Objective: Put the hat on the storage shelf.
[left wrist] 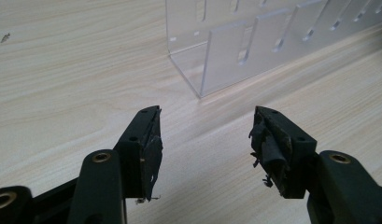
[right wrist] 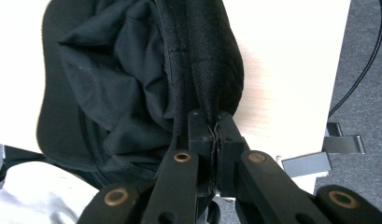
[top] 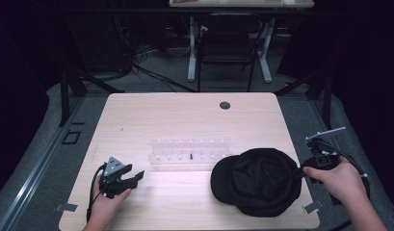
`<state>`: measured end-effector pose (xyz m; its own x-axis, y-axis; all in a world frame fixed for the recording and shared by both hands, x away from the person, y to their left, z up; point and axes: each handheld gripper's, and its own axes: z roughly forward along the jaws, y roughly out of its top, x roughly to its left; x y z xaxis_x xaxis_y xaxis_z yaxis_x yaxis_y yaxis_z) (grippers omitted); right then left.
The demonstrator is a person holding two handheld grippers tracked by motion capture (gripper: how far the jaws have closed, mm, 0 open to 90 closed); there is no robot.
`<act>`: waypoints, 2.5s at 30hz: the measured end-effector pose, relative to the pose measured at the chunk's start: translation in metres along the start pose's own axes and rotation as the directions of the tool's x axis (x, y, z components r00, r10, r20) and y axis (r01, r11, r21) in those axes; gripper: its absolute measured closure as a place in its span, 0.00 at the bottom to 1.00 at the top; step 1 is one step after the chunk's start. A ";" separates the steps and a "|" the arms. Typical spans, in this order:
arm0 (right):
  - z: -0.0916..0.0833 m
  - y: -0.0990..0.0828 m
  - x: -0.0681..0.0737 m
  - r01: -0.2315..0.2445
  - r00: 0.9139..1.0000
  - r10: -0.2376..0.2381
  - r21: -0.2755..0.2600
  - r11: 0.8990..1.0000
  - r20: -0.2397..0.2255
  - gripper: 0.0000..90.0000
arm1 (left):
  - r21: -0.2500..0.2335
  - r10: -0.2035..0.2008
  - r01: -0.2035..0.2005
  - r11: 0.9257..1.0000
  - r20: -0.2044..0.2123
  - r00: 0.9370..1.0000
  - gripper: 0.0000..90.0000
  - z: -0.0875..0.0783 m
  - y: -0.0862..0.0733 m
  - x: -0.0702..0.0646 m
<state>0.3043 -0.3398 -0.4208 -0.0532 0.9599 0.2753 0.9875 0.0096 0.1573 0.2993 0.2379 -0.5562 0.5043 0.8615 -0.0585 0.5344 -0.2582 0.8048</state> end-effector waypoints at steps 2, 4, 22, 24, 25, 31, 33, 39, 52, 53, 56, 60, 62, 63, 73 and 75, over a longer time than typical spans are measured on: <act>-0.003 0.002 0.004 0.001 1.000 -0.001 -0.010 1.000 -0.010 0.98 | 0.000 0.000 0.000 1.000 0.000 1.000 0.48 0.000 0.000 0.000; -0.008 0.004 0.010 0.013 1.000 -0.013 -0.011 1.000 -0.007 0.98 | 0.000 0.000 0.000 1.000 0.000 1.000 0.48 0.000 0.000 0.000; -0.039 0.011 0.041 0.042 0.994 -0.043 -0.013 0.999 -0.102 0.98 | -0.001 0.001 -0.001 1.000 -0.002 1.000 0.48 0.000 0.000 0.000; -0.041 0.012 0.041 0.054 0.992 -0.053 0.002 0.999 -0.110 0.98 | -0.002 0.000 0.000 1.000 -0.003 1.000 0.48 0.000 0.000 0.000; -0.042 0.012 0.042 0.055 0.992 -0.054 0.000 0.999 -0.110 0.98 | -0.002 0.000 0.000 1.000 -0.003 1.000 0.48 -0.001 0.000 0.000; -0.050 0.016 0.049 0.075 0.981 -0.072 0.012 0.997 -0.180 0.98 | -0.002 -0.001 0.001 1.000 -0.004 1.000 0.48 0.000 0.000 0.000; -0.052 0.018 0.050 0.072 0.975 -0.069 0.007 0.997 -0.212 0.98 | -0.002 -0.003 0.003 1.000 -0.004 1.000 0.48 0.000 0.000 0.000; -0.057 0.020 0.054 0.057 0.959 -0.060 -0.021 0.998 -0.277 0.98 | -0.001 -0.003 0.003 1.000 -0.004 1.000 0.48 -0.001 0.000 0.001; -0.071 0.022 0.056 0.031 0.917 -0.049 -0.051 0.998 -0.396 0.98 | -0.001 -0.005 0.005 1.000 -0.006 1.000 0.48 0.000 0.000 0.000; -0.072 0.022 0.056 0.028 0.915 -0.048 -0.056 0.998 -0.401 0.98 | -0.002 -0.005 0.005 1.000 -0.007 1.000 0.48 0.000 0.000 0.000; -0.076 0.022 0.055 0.023 0.912 -0.052 -0.076 0.997 -0.407 0.98 | -0.002 -0.003 0.003 1.000 -0.006 1.000 0.48 -0.001 0.000 0.000; -0.084 0.023 0.054 0.014 0.907 -0.052 -0.095 0.995 -0.419 0.98 | 0.000 -0.004 0.004 1.000 -0.006 1.000 0.48 0.000 0.000 0.000; -0.088 0.023 0.053 0.008 0.905 -0.051 -0.105 0.994 -0.422 0.98 | 0.002 -0.002 0.002 1.000 -0.003 1.000 0.48 0.000 0.000 0.000; -0.090 0.023 0.053 0.003 0.903 -0.051 -0.113 0.994 -0.426 0.98 | 0.003 -0.001 0.001 1.000 -0.005 1.000 0.48 0.000 0.000 0.000; -0.104 0.028 0.052 -0.024 0.887 -0.050 -0.154 0.988 -0.460 0.98 | 0.011 -0.004 0.004 1.000 -0.003 1.000 0.45 0.000 0.000 0.000; -0.106 0.029 0.054 -0.027 0.885 -0.048 -0.155 0.988 -0.463 0.98 | 0.007 -0.006 0.006 1.000 0.000 1.000 0.45 0.001 0.000 0.000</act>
<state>0.3148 -0.3174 -0.3005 -0.1634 0.7191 0.6754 0.9536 -0.0603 0.2949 0.2997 0.2375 -0.5564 0.5012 0.8630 -0.0634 0.5420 -0.2559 0.8005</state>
